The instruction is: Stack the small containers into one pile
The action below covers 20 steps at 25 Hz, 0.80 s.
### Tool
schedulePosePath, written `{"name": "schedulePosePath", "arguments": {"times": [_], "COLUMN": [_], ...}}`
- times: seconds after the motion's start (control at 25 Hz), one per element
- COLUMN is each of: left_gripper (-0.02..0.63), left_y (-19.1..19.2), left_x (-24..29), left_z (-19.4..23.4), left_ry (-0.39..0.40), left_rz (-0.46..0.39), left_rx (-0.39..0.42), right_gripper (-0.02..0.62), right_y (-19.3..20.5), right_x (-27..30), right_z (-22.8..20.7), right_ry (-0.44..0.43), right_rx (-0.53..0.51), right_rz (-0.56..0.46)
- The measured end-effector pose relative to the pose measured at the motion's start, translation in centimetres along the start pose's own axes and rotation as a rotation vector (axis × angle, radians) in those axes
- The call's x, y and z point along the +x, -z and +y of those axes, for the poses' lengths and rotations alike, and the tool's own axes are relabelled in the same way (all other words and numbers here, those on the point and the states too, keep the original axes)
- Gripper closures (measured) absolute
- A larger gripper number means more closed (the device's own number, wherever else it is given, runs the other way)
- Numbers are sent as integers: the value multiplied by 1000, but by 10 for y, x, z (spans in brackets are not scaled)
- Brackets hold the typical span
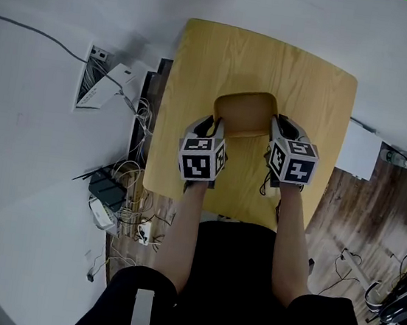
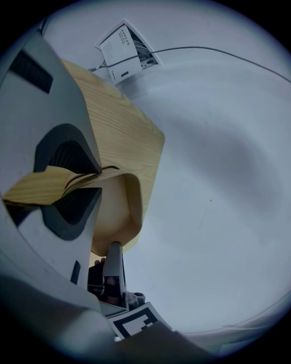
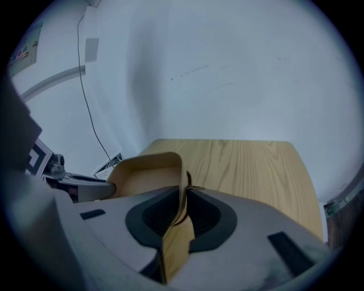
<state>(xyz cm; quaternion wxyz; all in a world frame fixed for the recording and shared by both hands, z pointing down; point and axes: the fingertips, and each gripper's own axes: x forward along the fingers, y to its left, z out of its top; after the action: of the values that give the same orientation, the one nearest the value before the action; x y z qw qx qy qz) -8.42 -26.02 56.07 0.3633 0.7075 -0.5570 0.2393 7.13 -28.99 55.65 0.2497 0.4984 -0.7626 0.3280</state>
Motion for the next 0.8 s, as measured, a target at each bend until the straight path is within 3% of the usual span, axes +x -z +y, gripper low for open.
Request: {"name": "schedulePosePath", "arguments": {"times": [0.36,0.56,0.8], "left_gripper": [520,525,581], "left_y": [-21,-21,-17], "left_x": [-3,3,11], "left_z": [6,10,14], "left_ry": [-23,-32,-49], "left_rz": [-73,-62,-39], "left_rx": [5,0,1], "right_gripper": [546,546,561], "right_y": [-8,-7,-2], "right_x": [3,10,17], "right_z": [-6,-5,-8], "right_ry": [20,8,14], "right_rx": [-15,-19,-16], "right_rz": [-20,-10,14]}}
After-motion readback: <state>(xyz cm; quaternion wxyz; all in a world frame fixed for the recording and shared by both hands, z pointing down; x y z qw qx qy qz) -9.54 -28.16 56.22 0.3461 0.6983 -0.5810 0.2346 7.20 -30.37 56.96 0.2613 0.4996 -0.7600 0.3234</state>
